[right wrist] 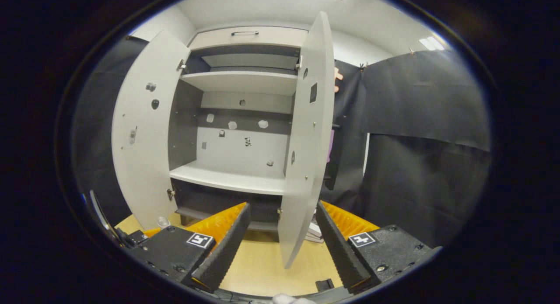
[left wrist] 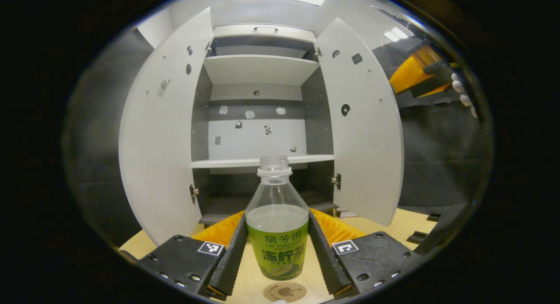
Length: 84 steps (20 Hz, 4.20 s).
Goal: Grasp the bottle in the cabinet with the left hand and place it on the coaster, then close the right door with the right hand and the left door with the left hand.
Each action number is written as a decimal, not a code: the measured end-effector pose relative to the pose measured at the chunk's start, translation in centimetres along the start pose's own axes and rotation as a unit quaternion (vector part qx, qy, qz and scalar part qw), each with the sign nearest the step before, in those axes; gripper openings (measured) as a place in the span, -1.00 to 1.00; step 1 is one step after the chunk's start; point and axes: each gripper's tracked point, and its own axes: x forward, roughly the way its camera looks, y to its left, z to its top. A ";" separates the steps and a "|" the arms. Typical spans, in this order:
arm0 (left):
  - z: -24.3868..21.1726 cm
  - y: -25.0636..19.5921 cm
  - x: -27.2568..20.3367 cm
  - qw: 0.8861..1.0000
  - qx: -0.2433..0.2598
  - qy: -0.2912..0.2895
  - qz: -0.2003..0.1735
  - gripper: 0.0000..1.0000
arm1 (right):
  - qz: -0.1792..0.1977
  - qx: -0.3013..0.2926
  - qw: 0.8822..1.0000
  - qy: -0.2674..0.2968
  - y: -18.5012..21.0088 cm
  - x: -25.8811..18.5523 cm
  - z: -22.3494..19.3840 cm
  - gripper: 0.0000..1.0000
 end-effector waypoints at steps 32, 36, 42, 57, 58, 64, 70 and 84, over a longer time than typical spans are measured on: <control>-8.3 -0.2 -1.4 0.998 0.061 0.008 -0.012 0.94 | 0.023 -0.040 0.998 0.051 2.5 2.0 -1.7 0.96; -4.5 0.6 -0.8 0.999 0.046 0.004 -0.006 0.94 | 0.023 -0.030 0.999 0.039 2.3 1.8 -0.8 0.96; 2.3 2.3 -1.1 1.000 0.006 0.019 -0.003 0.94 | 0.020 -0.016 1.000 0.000 1.8 1.1 1.2 0.95; 19.4 13.4 -8.8 0.991 0.029 0.018 0.127 0.94 | -0.012 0.045 0.994 -0.094 -1.7 -1.6 4.9 0.95; 19.6 13.9 -9.5 0.991 0.024 0.020 0.131 0.94 | -0.020 0.046 0.994 -0.093 -2.5 -1.7 4.7 0.95; 19.8 14.3 -12.4 0.989 0.025 0.033 0.143 0.94 | -0.071 0.066 0.992 -0.085 -9.7 -1.4 4.3 0.94; 20.8 11.2 -12.4 0.989 0.029 0.033 0.144 0.94 | -0.074 0.066 0.992 -0.074 -17.4 3.0 5.2 0.95; 20.4 4.4 -10.2 0.984 0.047 0.037 0.169 0.93 | 0.079 0.034 0.994 -0.061 -14.5 10.6 7.8 0.93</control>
